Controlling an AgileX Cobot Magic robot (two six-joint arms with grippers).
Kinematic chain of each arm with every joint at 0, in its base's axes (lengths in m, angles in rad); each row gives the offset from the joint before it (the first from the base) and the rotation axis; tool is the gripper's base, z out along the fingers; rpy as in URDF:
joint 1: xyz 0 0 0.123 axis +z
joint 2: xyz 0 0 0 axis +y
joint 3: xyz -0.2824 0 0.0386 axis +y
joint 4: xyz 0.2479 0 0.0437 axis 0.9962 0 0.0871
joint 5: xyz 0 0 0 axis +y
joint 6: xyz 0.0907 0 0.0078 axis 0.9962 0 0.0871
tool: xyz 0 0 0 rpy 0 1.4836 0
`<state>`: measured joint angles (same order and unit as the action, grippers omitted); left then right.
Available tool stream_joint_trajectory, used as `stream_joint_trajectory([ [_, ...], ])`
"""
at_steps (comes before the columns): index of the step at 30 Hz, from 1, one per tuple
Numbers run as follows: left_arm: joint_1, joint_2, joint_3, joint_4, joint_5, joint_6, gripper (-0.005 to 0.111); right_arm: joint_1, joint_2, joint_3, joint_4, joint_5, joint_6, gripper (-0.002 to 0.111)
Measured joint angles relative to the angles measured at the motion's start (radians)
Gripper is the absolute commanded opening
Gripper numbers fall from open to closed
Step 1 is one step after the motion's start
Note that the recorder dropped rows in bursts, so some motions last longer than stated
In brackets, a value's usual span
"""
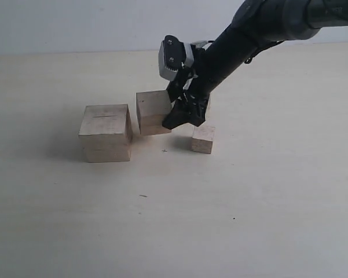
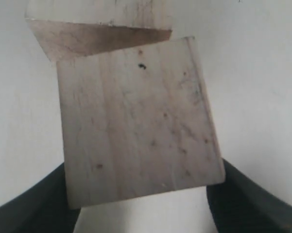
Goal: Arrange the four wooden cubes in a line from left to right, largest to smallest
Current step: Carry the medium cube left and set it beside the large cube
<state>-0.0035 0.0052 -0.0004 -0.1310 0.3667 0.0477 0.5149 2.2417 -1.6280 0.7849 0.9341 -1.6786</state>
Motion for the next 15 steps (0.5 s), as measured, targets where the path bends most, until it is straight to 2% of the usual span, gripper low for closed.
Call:
stream_joint_trajectory([
  [5,0.0,0.0,0.0,0.0,0.0,0.0,0.0,0.04,0.046,0.0,0.047,-0.015,0.0,0.0],
  [15,0.0,0.0,0.0,0.0,0.0,0.0,0.0,0.042,0.046,0.0,0.05,-0.011,0.071,0.0],
])
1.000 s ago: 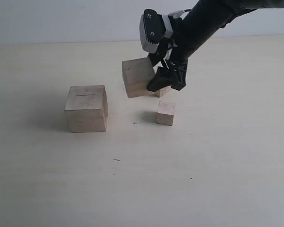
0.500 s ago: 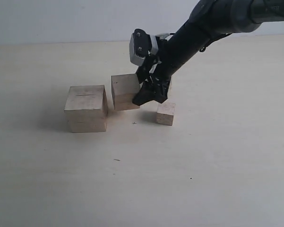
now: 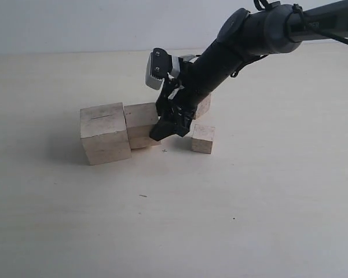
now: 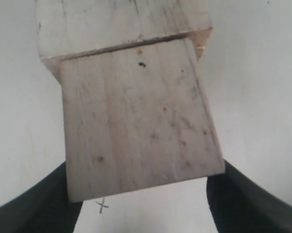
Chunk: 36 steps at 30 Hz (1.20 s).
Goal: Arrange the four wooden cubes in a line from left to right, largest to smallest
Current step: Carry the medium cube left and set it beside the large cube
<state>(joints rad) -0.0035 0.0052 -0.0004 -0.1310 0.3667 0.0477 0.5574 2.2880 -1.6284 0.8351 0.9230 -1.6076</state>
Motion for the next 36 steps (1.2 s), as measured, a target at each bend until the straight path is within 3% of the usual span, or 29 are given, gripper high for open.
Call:
stream_joint_trajectory([
  [13,0.0,0.0,0.0,0.0,0.0,0.0,0.0,0.002,0.018,-0.002,-0.089,0.018,0.161,0.0],
  [20,0.0,0.0,0.0,0.0,0.0,0.0,0.0,0.062,0.022,-0.004,-0.112,-0.028,0.165,0.0],
  [32,0.0,0.0,0.0,0.0,0.0,0.0,0.0,0.104,0.024,-0.014,-0.177,-0.072,0.344,0.0],
  [36,0.0,0.0,0.0,0.0,0.0,0.0,0.0,0.104,0.024,-0.016,-0.182,-0.069,0.374,0.009],
])
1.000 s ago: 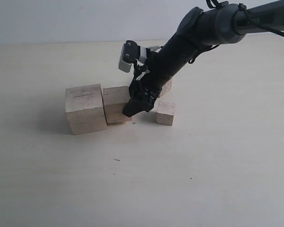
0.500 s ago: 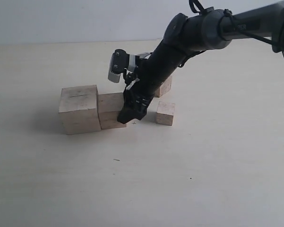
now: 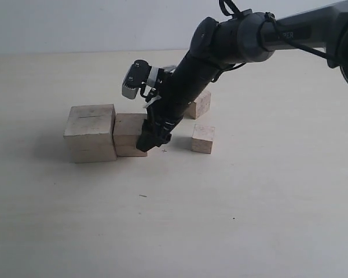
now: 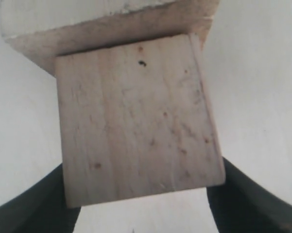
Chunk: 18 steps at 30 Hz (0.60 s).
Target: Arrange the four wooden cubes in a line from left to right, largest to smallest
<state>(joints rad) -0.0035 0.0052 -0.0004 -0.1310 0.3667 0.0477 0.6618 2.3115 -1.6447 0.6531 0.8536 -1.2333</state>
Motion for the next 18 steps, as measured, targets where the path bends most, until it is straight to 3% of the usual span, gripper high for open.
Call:
stream_joint_trajectory([
  [10,0.0,0.0,0.0,0.0,0.0,0.0,0.0,0.0,-0.002,-0.002,-0.006,0.03,0.013,0.061],
  [18,0.0,0.0,0.0,0.0,0.0,0.0,0.0,0.0,0.012,0.002,-0.025,0.109,0.023,0.072],
])
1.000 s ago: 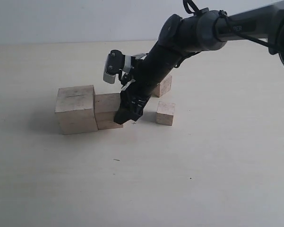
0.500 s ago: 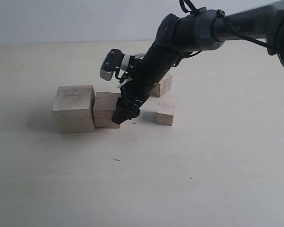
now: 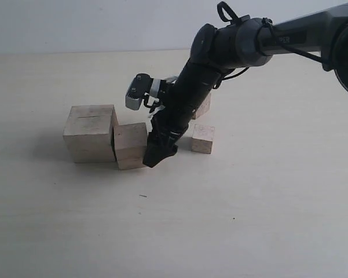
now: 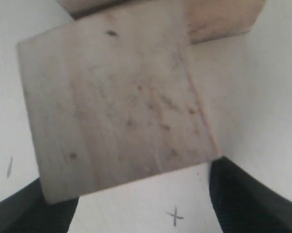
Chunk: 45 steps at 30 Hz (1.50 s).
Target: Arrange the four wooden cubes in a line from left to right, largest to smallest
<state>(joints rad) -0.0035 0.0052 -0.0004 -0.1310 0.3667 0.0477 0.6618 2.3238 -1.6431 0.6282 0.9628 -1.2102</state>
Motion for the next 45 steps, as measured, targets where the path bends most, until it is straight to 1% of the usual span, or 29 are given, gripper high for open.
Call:
stream_joint_trajectory([
  [8,0.0,0.0,0.0,0.0,0.0,0.0,0.0,0.0,-0.017,0.007,-0.024,0.009,0.014,0.072],
  [17,0.0,0.0,0.0,0.0,0.0,0.0,0.0,0.0,-0.116,0.009,-0.104,-0.067,0.199,0.072],
  [27,0.0,0.0,0.0,0.0,0.0,0.0,0.0,0.0,-0.122,0.009,-0.11,-0.02,0.252,0.072],
  [36,0.0,0.0,0.0,0.0,0.0,0.0,0.0,0.0,-0.105,0.009,-0.11,-0.016,0.291,0.072],
  [41,0.0,0.0,0.0,0.0,0.0,0.0,0.0,0.03,-0.068,0.009,-0.11,-0.022,0.298,0.072],
  [45,0.0,0.0,0.0,0.0,0.0,0.0,0.0,0.061,-0.062,0.009,-0.108,-0.096,0.371,0.072],
])
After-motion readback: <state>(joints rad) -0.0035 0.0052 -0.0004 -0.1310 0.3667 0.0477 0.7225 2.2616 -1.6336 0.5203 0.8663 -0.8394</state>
